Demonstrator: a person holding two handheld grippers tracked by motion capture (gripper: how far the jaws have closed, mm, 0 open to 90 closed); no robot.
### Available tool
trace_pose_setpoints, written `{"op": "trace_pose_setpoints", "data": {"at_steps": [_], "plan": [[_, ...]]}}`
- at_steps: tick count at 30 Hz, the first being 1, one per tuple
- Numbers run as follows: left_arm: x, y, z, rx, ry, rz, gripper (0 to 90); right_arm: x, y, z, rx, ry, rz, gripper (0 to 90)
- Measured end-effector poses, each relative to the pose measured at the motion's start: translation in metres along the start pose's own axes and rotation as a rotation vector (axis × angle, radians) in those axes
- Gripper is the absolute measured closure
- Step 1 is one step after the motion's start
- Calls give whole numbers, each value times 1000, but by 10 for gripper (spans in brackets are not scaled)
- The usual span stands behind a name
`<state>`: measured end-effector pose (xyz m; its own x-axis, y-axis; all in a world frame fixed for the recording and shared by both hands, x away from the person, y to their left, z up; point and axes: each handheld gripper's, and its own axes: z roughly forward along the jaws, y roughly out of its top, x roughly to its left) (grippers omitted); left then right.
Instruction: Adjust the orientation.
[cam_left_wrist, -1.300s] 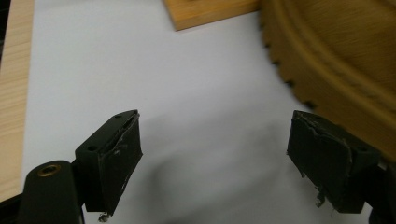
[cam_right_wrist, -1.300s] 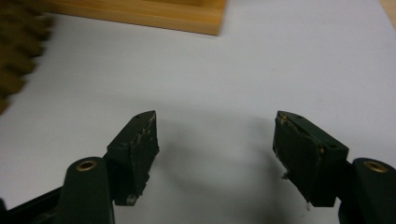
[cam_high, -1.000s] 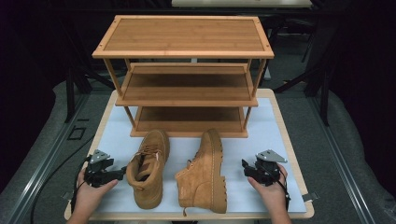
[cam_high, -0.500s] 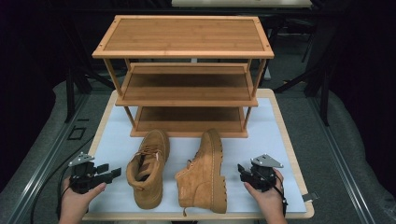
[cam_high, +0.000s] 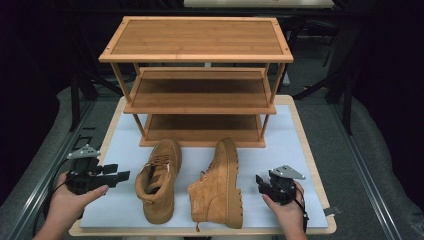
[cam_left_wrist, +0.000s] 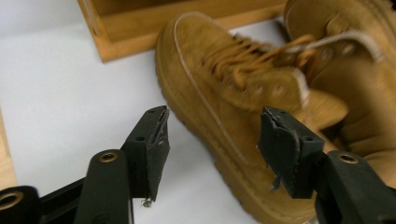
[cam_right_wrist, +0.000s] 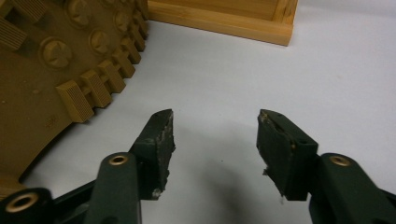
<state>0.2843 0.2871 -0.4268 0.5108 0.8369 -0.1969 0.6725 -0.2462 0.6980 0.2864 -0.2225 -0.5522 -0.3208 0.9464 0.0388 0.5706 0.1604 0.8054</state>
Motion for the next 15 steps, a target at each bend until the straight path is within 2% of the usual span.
{"op": "trace_pose_setpoints", "data": {"at_steps": [2, 5, 12, 15], "plan": [[-1, 4, -2, -2, -13, -1, 448, -1, 0, -1, 9, -6, 2, 469], [-5, 11, -1, -13, -35, -13, 457, -2, 1, -3, -7, -3, 20, 481], [-15, 10, 2, -14, -65, -27, 464, -5, 1, -5, -17, -11, 42, 487], [-26, 6, 6, -18, -84, -28, 462, -5, 0, -5, -14, 3, 47, 486]]}}
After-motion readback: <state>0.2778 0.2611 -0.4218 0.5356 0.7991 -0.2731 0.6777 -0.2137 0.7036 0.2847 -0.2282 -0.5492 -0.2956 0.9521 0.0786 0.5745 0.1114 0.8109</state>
